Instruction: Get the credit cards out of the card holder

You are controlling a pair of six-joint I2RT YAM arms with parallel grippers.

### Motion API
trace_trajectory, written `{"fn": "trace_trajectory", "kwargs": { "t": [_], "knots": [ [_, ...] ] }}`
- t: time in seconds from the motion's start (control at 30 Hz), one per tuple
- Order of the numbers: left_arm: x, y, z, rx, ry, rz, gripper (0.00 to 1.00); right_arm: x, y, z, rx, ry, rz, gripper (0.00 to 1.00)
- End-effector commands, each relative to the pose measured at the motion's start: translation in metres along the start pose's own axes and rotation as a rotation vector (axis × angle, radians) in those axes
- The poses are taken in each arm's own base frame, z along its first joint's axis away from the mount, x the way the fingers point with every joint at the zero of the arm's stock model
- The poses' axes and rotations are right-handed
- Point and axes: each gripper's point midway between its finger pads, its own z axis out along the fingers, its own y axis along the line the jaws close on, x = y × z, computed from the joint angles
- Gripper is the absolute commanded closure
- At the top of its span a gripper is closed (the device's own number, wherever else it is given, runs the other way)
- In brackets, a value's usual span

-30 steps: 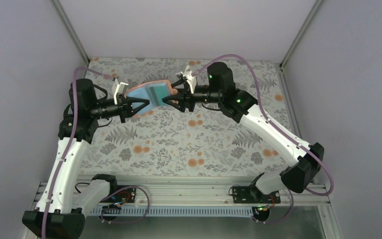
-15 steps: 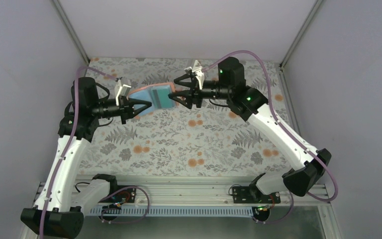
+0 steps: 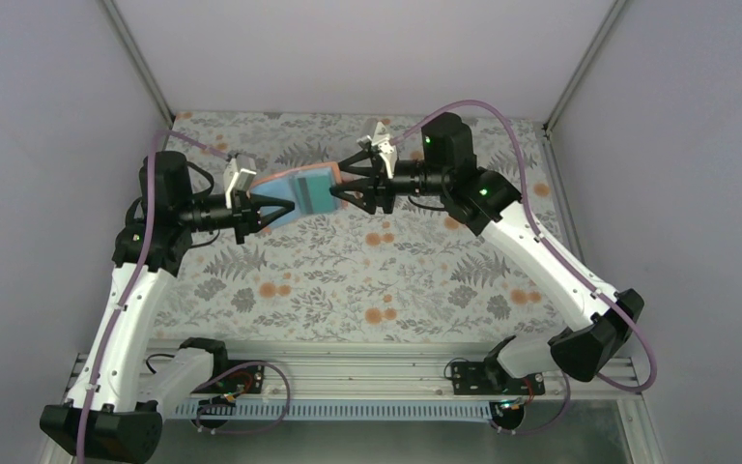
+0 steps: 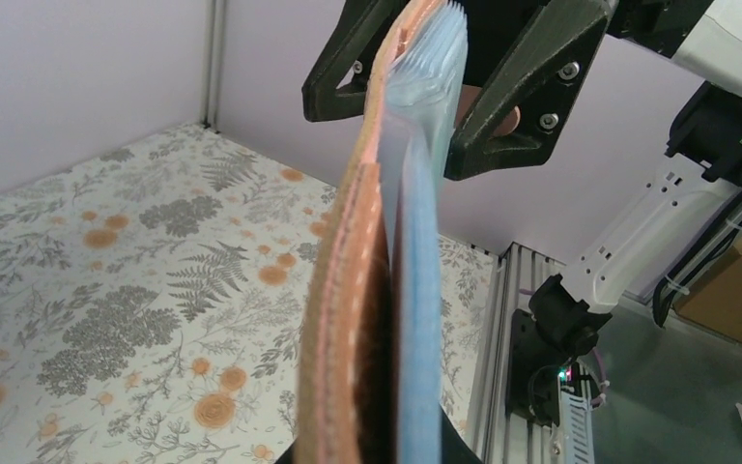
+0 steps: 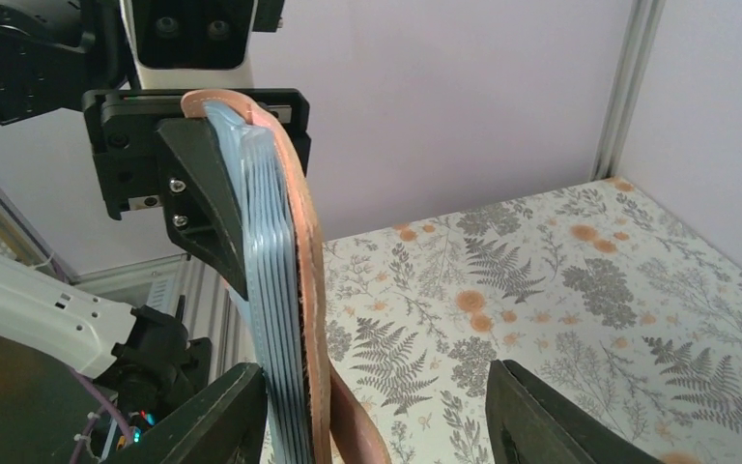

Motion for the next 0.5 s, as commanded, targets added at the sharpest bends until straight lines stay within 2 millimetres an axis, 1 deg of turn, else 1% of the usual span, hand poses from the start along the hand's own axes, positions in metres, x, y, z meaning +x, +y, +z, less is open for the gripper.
{"fn": "trace_trajectory", "kwargs": {
  "t": [0.0,0.07,0.1,0.13,0.2,0.23,0.33,0.37,0.4,0.43,0.47],
  "knots": [
    [-0.014,-0.015,-0.003,0.039,-0.025,0.067,0.98,0.002,0.009,0.002,-0.044,0.004,-0.014,0.41],
    [-0.014,-0.014,-0.003,0.037,-0.026,0.061,0.98,-0.001,0.008,0.004,-0.034,-0.004,-0.006,0.44],
    [-0.014,-0.012,-0.003,0.03,-0.026,0.058,0.98,-0.003,0.009,0.006,-0.039,-0.011,-0.005,0.48],
    [-0.015,-0.011,-0.003,0.024,-0.026,0.053,0.98,-0.005,0.013,0.01,-0.051,-0.017,-0.009,0.55],
    [-0.015,-0.01,-0.002,0.022,-0.027,0.05,0.98,-0.007,0.02,0.016,-0.075,-0.026,-0.027,0.6],
    [-0.016,-0.011,-0.002,0.024,-0.028,0.05,0.98,-0.008,0.022,0.018,-0.084,-0.032,-0.035,0.61],
    [-0.015,-0.011,-0.003,0.023,-0.028,0.048,0.98,-0.01,0.037,0.028,-0.147,-0.034,-0.049,0.63],
    [-0.014,-0.011,-0.003,0.023,-0.027,0.048,0.98,-0.01,0.042,0.031,-0.175,-0.031,-0.056,0.67],
    [-0.014,-0.011,-0.003,0.02,-0.027,0.048,0.98,-0.011,0.049,0.03,-0.214,-0.033,-0.067,0.73],
    [-0.014,-0.01,-0.003,0.018,-0.026,0.044,0.98,-0.011,0.057,0.028,-0.258,-0.038,-0.083,0.76],
    [-0.014,-0.01,-0.003,0.017,-0.026,0.041,0.97,-0.011,0.068,0.023,-0.317,-0.047,-0.107,0.76]
  ]
}}
